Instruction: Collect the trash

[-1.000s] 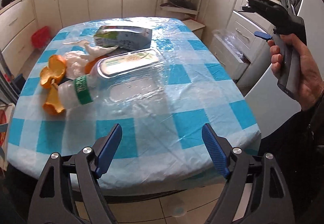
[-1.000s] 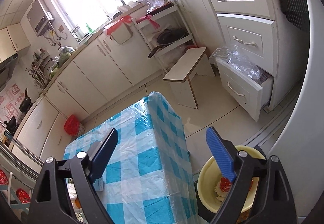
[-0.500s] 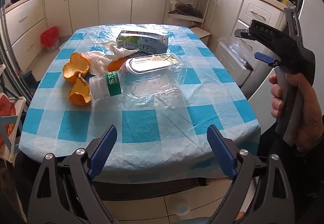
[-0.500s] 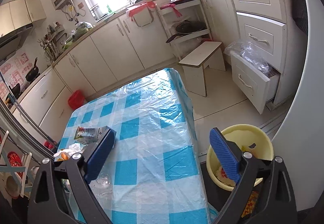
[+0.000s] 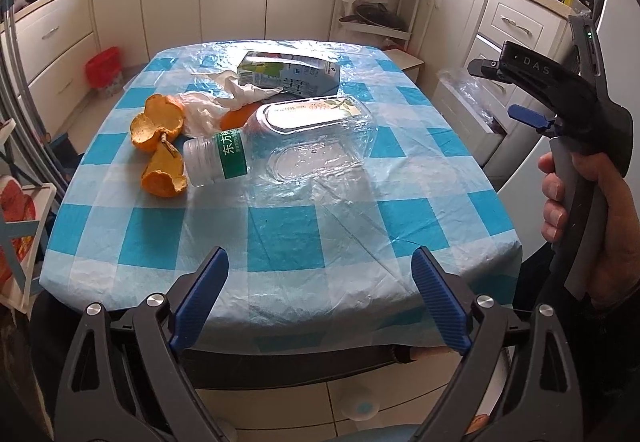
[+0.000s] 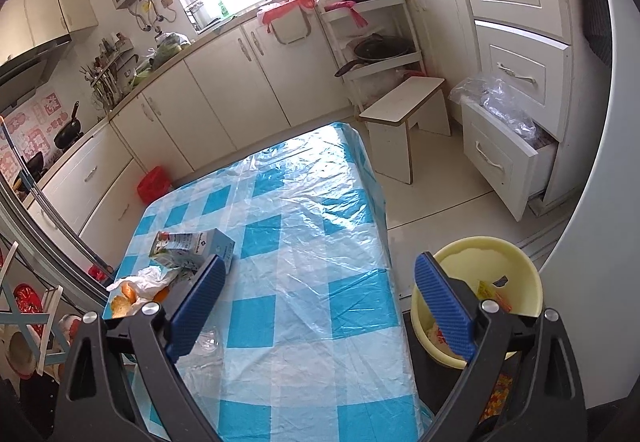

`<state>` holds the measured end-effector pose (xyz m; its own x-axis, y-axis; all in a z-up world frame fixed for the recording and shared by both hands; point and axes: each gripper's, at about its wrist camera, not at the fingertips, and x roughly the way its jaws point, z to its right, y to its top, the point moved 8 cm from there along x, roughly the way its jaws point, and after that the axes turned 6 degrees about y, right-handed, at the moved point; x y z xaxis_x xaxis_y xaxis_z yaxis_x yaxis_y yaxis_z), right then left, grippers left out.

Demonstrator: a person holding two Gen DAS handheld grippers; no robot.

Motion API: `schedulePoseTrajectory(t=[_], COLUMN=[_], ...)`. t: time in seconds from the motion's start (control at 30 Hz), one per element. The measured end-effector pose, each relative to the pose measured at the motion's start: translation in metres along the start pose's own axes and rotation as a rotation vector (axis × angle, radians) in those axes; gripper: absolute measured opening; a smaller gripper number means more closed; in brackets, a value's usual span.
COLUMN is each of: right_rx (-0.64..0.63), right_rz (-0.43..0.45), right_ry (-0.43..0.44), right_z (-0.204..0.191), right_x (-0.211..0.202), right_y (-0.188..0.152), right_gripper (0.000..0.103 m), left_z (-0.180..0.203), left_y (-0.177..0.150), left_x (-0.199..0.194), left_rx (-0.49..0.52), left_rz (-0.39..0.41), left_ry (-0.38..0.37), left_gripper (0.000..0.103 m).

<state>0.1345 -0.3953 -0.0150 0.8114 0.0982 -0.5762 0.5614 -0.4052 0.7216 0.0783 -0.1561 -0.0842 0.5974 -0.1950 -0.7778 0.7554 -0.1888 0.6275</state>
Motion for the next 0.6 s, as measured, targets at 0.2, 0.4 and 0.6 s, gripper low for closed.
schedulePoseTrajectory(t=[0.2,0.4,0.6], right_rx=[0.003,0.007,0.016], right_rz=[-0.001,-0.007,-0.017], right_ry=[0.01,0.013,0.018], right_z=[-0.001,-0.0005,0.0013], right_x=[-0.0005,-0.0001,0.0007], right_y=[-0.0006,-0.0024,-0.0032], right_gripper=[0.092,0.092,0.092], left_z=[0.0016,0.0015,0.0004], left_y=[-0.0018,-0.0027,-0.0055], left_x=[0.0015,0.0017,0.004], left_rx=[0.008,0.013,0.013], left_rz=[-0.008,-0.014,-0.026], left_ry=[0.004,0.011,0.015], left_gripper=[0.089,0.089,0.089])
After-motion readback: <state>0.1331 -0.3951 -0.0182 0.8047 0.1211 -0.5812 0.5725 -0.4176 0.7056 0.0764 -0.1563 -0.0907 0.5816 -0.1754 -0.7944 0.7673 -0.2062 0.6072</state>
